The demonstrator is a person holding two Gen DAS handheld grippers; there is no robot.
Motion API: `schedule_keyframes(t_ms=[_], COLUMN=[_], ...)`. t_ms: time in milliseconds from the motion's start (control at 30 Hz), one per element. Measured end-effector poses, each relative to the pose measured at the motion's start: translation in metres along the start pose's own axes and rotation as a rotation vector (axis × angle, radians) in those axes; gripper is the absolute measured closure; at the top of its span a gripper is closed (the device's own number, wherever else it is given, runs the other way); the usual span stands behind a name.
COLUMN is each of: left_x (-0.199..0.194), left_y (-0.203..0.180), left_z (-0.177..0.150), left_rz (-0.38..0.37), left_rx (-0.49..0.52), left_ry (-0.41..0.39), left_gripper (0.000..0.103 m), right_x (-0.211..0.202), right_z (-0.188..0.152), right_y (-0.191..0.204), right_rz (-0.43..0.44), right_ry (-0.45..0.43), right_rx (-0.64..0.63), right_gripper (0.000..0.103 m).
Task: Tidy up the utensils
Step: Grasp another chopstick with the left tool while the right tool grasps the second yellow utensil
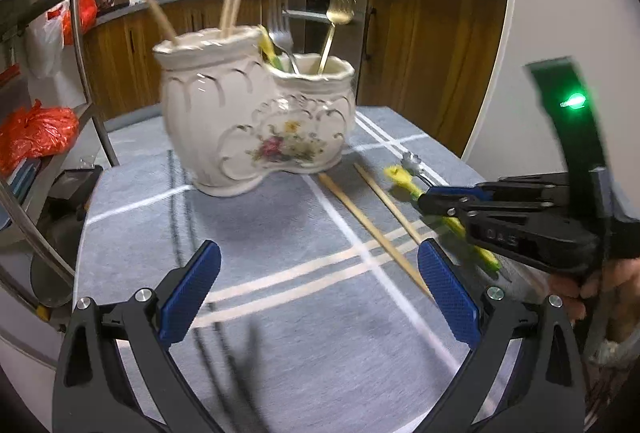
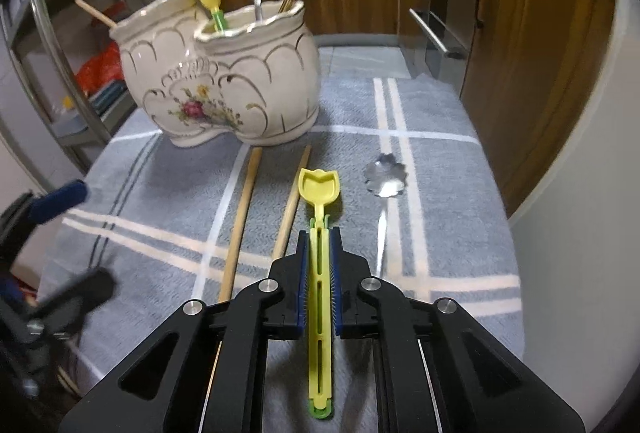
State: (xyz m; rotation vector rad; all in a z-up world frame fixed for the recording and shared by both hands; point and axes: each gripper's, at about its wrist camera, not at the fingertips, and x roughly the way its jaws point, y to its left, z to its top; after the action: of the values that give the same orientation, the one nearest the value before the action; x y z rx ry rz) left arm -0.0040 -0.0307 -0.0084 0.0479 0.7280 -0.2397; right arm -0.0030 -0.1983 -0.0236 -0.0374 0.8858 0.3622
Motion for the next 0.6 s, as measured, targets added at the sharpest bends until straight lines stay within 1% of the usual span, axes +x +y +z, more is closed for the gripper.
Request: schedule_keyframes(t_ms=[33, 100, 167, 200, 267, 300, 333, 367, 433, 467, 567, 600], left_x=[0.004, 0.012, 0.02, 0.024, 0.032, 0.036, 0.04, 0.045, 0.052, 0.055, 0.062, 0.063], left_y=[-0.005, -0.014, -0.026, -0.032, -0.041, -0.043, -0.045, -0.046, -0.047, -0.048, -0.053, -0.057], left_z=[0.001, 0.001, 0.002, 0.002, 0.003, 0.004, 0.005, 0.007, 0.01, 0.012, 0.015, 0.015], left_rz=[0.001, 0.008, 0.016, 0.025, 0.046, 0.057, 0.067, 0.07, 0.084, 0.094, 0.125, 0.136], left_rx=[-0.008, -0.018, -0.018, -0.012, -0.004, -0.003, -0.007, -0.024, -0.05, -0.058, -0.053, -0.047], left_ry=[0.02, 0.047, 0.079, 0.091, 0.113, 0.125, 0.14, 0.16, 0.182, 0.189, 0.197, 0.198], left_gripper=[0.007, 0.012, 0.022, 0.025, 0.036, 0.039, 0.045, 0.049, 0.052, 0.058, 0.064, 0.065], right_x=[-0.005, -0.013, -0.02, -0.025, -0.031, -0.034, -0.037, -0.041, -0.043, -0.044, -0.048, -0.049], right_z=[-0.001, -0.003, -0.004, -0.005, -0.006, -0.006, -0.007, -0.009, -0.009, -0.009, -0.012, -0.013], right_y=[-0.003, -0.011, -0.017, -0.019, -0.019, -0.02, -0.021, -0.023, -0.023, -0.024, -0.026, -0.027], right_rz=[0.008, 0.023, 0.038, 0.049, 0.057, 0.059, 0.062, 0.07, 0.084, 0.091, 0.1, 0.105], right_ry=[-0.016, -0.04, -0.059, -0.074, -0.093, -0.107, -0.118, -0.129, -0.141, -0.146, -0.159, -0.162], right_rx=[0.006, 0.017, 0.028, 0.028, 0.022, 0.016, 0.015, 0.015, 0.018, 0.018, 0.018, 0.021], right_gripper=[0.092, 0.092, 0.092, 0.092, 0.092, 0.092, 0.092, 0.092, 0.092, 0.092, 0.092, 0.092])
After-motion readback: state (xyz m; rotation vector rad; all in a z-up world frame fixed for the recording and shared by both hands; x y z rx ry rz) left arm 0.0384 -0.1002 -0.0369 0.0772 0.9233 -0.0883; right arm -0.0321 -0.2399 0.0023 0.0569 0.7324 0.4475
